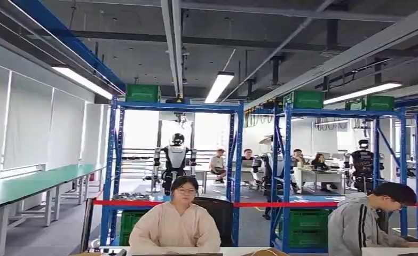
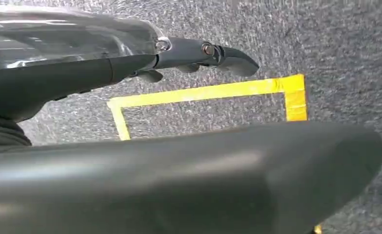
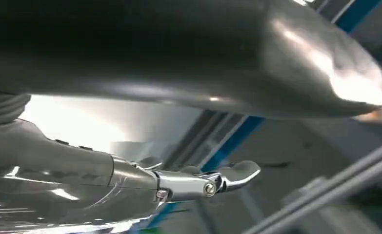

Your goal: Take the parts from the cabinet and place them on the table.

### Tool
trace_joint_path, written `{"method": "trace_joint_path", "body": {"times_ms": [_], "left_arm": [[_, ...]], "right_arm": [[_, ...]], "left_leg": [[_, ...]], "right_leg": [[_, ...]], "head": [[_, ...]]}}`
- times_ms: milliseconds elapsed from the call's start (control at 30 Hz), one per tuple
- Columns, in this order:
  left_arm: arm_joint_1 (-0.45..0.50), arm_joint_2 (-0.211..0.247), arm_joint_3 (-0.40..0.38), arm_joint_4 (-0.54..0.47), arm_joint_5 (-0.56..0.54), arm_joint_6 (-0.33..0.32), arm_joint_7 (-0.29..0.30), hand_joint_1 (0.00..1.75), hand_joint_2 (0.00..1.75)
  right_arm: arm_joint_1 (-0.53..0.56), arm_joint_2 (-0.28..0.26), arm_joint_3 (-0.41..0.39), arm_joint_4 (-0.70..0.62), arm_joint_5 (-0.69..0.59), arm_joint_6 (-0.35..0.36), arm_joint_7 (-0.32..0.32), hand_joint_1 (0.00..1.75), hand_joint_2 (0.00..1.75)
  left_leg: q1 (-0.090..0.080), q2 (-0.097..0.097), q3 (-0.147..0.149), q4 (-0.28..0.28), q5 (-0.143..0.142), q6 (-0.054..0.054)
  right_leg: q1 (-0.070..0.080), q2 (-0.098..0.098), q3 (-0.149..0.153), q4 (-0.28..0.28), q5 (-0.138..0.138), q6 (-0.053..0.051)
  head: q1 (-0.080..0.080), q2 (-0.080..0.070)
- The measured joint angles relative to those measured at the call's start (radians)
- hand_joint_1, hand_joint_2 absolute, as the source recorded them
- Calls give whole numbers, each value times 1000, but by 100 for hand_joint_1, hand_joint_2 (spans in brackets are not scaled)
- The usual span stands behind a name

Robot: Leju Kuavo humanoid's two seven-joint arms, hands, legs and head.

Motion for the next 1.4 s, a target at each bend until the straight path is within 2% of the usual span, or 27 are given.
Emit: {"method": "trace_joint_path", "body": {"times_ms": [67, 133, 200, 267, 300, 333, 367, 467, 500, 633, 667, 700, 767, 800, 833, 867, 900, 967, 1000, 1033, 1100, 1133, 1167, 1233, 1300, 1333, 1400], "left_arm": [[3, 0, 8, 0, 5, 1, -1, 0, 0], [6, -1, 16, 0, 10, 3, -3, 0, 0], [9, -3, 24, 0, 13, 2, -4, 0, 0], [9, -4, 31, 0, 20, 6, -8, 0, 0], [9, -4, 34, 0, 24, 9, -10, 0, 0], [10, -4, 37, 0, 25, 11, -11, 0, 0], [11, -4, 40, 0, 25, 11, -11, 0, 0], [7, -4, 50, 0, 25, 12, -16, 0, 0], [4, -4, 52, 0, 25, 12, -17, 0, 0], [13, -7, 62, 0, 28, 12, -19, 0, 0], [11, -10, 65, 0, 28, 11, -21, 0, 0], [11, -11, 67, 0, 28, 11, -24, 0, 0], [13, -11, 73, 0, 31, 11, -27, 0, 0], [14, -12, 76, 0, 31, 12, -27, 0, 0], [14, -12, 79, 0, 30, 13, -27, 0, 0], [14, -13, 80, 0, 30, 14, -27, 0, 0], [14, -13, 82, 0, 30, 14, -27, 0, 0], [15, -15, 83, 0, 27, 13, -27, 0, 0], [15, -19, 86, 0, 27, 13, -28, 0, 0], [15, -19, 89, 0, 27, 13, -29, 0, 0], [14, -22, 92, 0, 24, 13, -29, 0, 0], [17, -24, 95, 0, 24, 13, -29, 0, 0], [19, -24, 99, 0, 24, 15, -29, 0, 0], [21, -29, 105, 0, 23, 15, -30, 0, 0], [21, -30, 111, 0, 22, 18, -31, 0, 0], [21, -30, 113, 0, 22, 19, -32, 0, 0], [23, -30, 119, 0, 21, 20, -32, 0, 0]], "right_arm": [[46, -2, -13, -29, 17, 33, -1, 0, 0], [82, 0, -26, -45, 36, 58, -1, 0, 0], [106, 3, -36, -55, 50, 75, -1, 0, 0], [144, 7, -57, -61, 62, 103, -1, 0, 0], [161, 11, -69, -61, 68, 117, -1, 0, 0], [177, 13, -82, -61, 76, 126, -1, 0, 0], [190, 14, -93, -61, 82, 132, -1, 0, 0], [226, 18, -135, -59, 101, 138, -1, 0, 0], [240, 18, -147, -58, 102, 138, -1, 0, 0], [287, 18, -192, -21, 117, 149, 2, 0, 0], [304, 17, -207, 1, 117, 150, 1, 0, 0], [317, 16, -219, 16, 119, 153, 0, 0, 0], [338, 13, -234, 44, 122, 154, 0, 0, 0], [346, 10, -240, 59, 127, 154, -1, 0, 0], [355, 6, -249, 82, 138, 148, 0, 0, 0], [362, 1, -255, 103, 138, 130, 1, 0, 0], [369, -6, -258, 123, 145, 107, 2, 0, 0], [373, -19, -259, 154, 167, 71, 1, 0, 0], [372, -28, -259, 176, 175, 57, 0, 0, 0], [372, -35, -260, 195, 184, 47, 0, 0, 0], [377, -48, -265, 234, 206, 30, -1, 0, 0], [380, -53, -267, 272, 230, 3, -1, 0, 0], [379, -58, -266, 321, 245, -34, -1, 0, 0], [386, -71, -262, 391, 259, -85, 0, 0, 0], [386, -83, -261, 467, 290, -134, 0, 0, 0], [384, -87, -260, 503, 301, -153, 0, 0, 0], [381, -98, -259, 585, 320, -176, 0, 0, 0]], "left_leg": [[5, 0, 0, -4, 6, -10], [4, -1, 1, -9, 10, -24], [5, 1, -14, 41, -64, -24], [5, 1, -62, 201, -167, -27], [5, 1, -77, 261, -192, -28], [5, 1, -68, 275, -194, -28], [5, 1, -36, 240, -178, -28], [8, 1, 139, -18, -100, -28], [4, -2, 149, -52, -103, -22], [-4, 0, 135, -45, -74, 6], [-1, 7, 128, -45, -65, 13], [-2, 7, 118, -45, -57, 21], [-6, 9, 98, -44, -41, 28], [-8, 10, 88, -43, -33, 28], [-10, 12, 77, -43, -26, 28], [-12, 12, 67, -42, -18, 28], [-14, 12, 57, -42, -11, 27], [-17, 12, 45, -42, 1, 24], [-17, 12, 43, -42, 5, 21], [-20, 12, 38, -42, 9, 16], [-13, 12, 31, -43, 24, 5], [-11, 12, 28, -45, 33, -4], [-9, 11, 24, -39, 17, -7], [-10, 9, 3, 23, -68, -12], [-8, 9, -42, 191, -178, -18], [-8, 10, -50, 243, -188, -21], [-7, 10, -10, 224, -132, -24]], "right_leg": [[4, 2, -3, 2, 3, -5], [-2, -2, -5, -15, 22, -22], [-4, -6, -12, -21, 35, -34], [-2, -9, -27, -20, 46, -37], [0, -11, -36, -19, 52, -36], [0, -11, -46, -19, 59, -35], [-1, -11, -54, -18, 66, -33], [-3, -9, -77, -5, 82, -20], [4, -9, -88, 5, 86, -14], [-5, -4, -89, -3, 117, 7], [-8, -1, -95, 7, 88, 13], [-9, -1, -104, 44, 34, 18], [-12, -2, -137, 190, -86, 24], [-13, -2, -147, 257, -118, 26], [-13, -2, -145, 298, -123, 26], [-13, -2, -123, 291, -108, 25], [-13, -2, -73, 237, -79, 21], [-7, 0, 57, 54, -34, 4], [-1, 2, 112, -21, -40, -7], [1, 1, 128, -58, -45, -9], [8, 1, 118, -60, -38, -12], [10, 1, 115, -67, -30, -20], [0, -5, 112, -80, -17, -26], [2, -9, 95, -77, -5, -38], [5, -13, 66, -69, 11, -39], [5, -14, 52, -65, 18, -38], [4, -15, 22, -54, 31, -34]], "head": [[0, 0], [0, 0], [0, 0], [0, 0], [0, 0], [0, 0], [0, 0], [0, 0], [0, 0], [0, 0], [0, 0], [0, 0], [0, 0], [0, 0], [0, 0], [0, 0], [0, 0], [0, 0], [0, 0], [0, 0], [0, 0], [0, 0], [0, 0], [0, 0], [0, 0], [0, 0], [0, 0]]}}
